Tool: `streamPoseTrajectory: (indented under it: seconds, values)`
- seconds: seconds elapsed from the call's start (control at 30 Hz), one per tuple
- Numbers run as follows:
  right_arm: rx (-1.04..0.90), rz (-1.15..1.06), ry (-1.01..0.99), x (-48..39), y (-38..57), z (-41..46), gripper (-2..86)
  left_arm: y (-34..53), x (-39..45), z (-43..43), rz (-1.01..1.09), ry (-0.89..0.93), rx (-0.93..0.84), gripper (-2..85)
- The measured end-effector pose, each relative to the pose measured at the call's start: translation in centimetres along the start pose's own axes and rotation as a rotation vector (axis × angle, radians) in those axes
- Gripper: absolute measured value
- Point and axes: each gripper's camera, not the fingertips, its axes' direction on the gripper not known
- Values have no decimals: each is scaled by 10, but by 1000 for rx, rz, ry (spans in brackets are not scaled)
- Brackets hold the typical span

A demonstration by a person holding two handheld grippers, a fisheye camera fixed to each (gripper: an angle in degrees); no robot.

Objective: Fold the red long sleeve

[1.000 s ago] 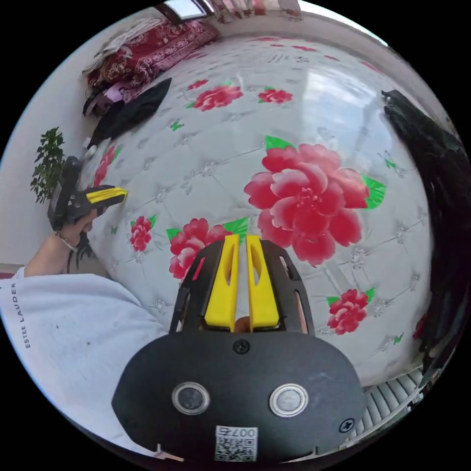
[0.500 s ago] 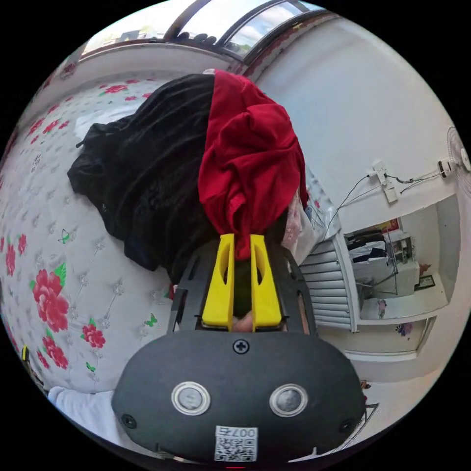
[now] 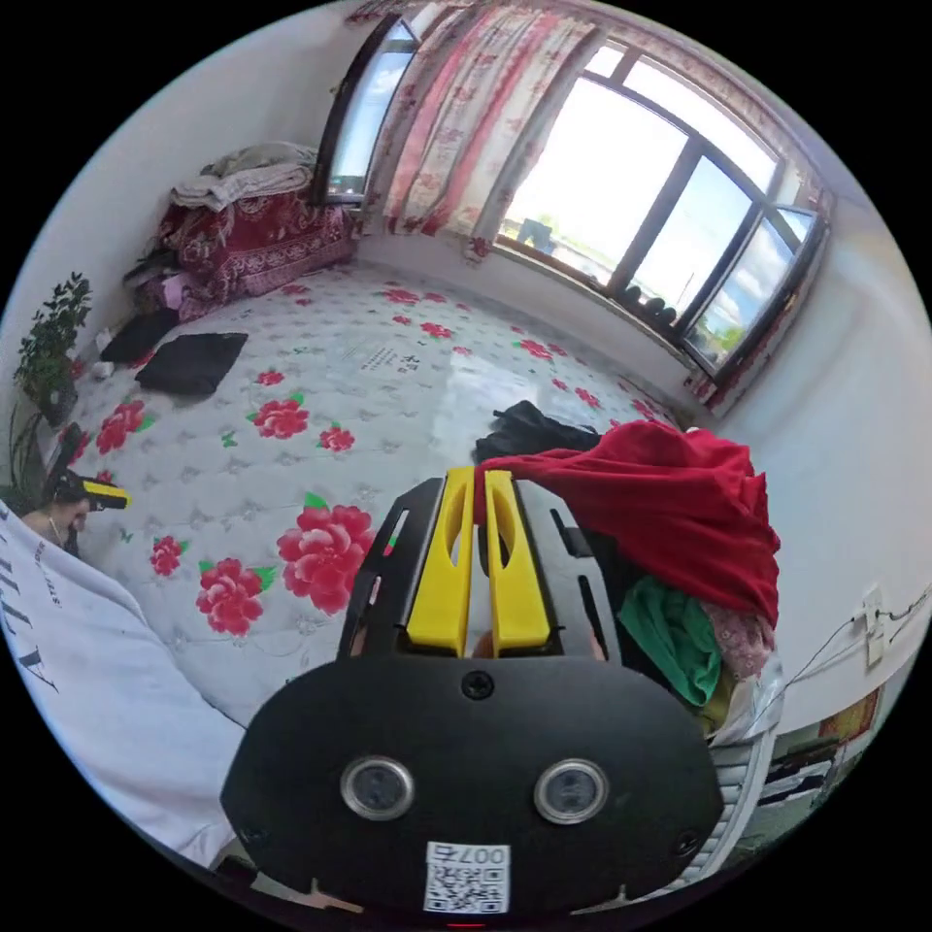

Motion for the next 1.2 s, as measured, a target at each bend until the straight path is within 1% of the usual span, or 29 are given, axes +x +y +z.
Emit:
streamPoseTrajectory:
  seconds: [0.07,0.1,0.13,0.17,0.2,0.23,0.27,0.3,0.37,0.4,0.47,0.5,0.57,0.63,0.7,0.73,0.8,0.83,0.87,0.9,0.93,0.97,1.0,1.07,1.13,1.2]
  values:
    - [21,-132,-221,-75,-12,8,2,0,-8,-5,0,31,36,-5]
    - [30,-174,-291,-97,-15,10,3,0,-14,-8,-4,54,57,-1]
    - [89,-227,-454,-137,-20,9,4,1,-18,-9,-5,66,67,2]
    - [102,-263,-612,-176,-27,13,7,3,-26,-10,-4,85,84,12]
    - [103,-280,-686,-195,-31,17,8,6,-36,-9,-7,93,95,26]
    - [76,-313,-785,-232,-37,29,12,8,-42,-9,-12,93,98,29]
    - [16,-347,-800,-266,-42,42,17,13,-56,-6,-36,83,100,36]
    - [-11,-368,-789,-280,-43,49,20,19,-73,-2,-70,75,95,40]
    - [-104,-412,-678,-312,-38,72,32,31,-103,4,-131,64,83,44]
    - [-121,-426,-647,-314,-36,77,35,41,-122,7,-168,57,77,46]
    - [-190,-449,-486,-304,-21,97,44,54,-147,10,-196,54,71,50]
    - [-205,-443,-448,-297,-17,103,47,61,-160,11,-205,52,71,53]
    - [-301,-367,-303,-265,-2,133,55,67,-170,13,-186,80,76,61]
    - [-392,-268,-254,-239,5,156,62,67,-168,16,-134,130,83,76]
    - [-462,-157,-247,-218,11,176,67,57,-148,25,-19,199,86,96]
    - [-492,-80,-278,-206,13,185,68,54,-140,27,17,210,89,101]
    - [-483,45,-329,-187,12,190,68,37,-105,41,151,208,75,111]
    - [-467,116,-354,-174,8,191,66,33,-96,47,175,196,67,109]
    - [-433,165,-360,-160,3,189,63,23,-80,63,210,147,33,103]
    - [-414,181,-354,-154,0,188,62,15,-67,86,229,47,-41,81]
    - [-384,201,-332,-141,-7,186,57,14,-61,86,263,14,-9,71]
    - [-364,207,-307,-128,-14,186,52,12,-51,84,308,-50,43,29]
    - [-357,208,-293,-121,-18,187,50,7,-42,90,367,-100,-6,4]
    - [-358,221,-260,-94,-29,200,45,9,-42,85,420,-114,10,-4]
    - [-364,247,-250,-73,-35,213,42,14,-67,64,343,-61,40,-7]
    - [-368,283,-237,-53,-40,227,41,34,-134,3,114,119,178,-9]
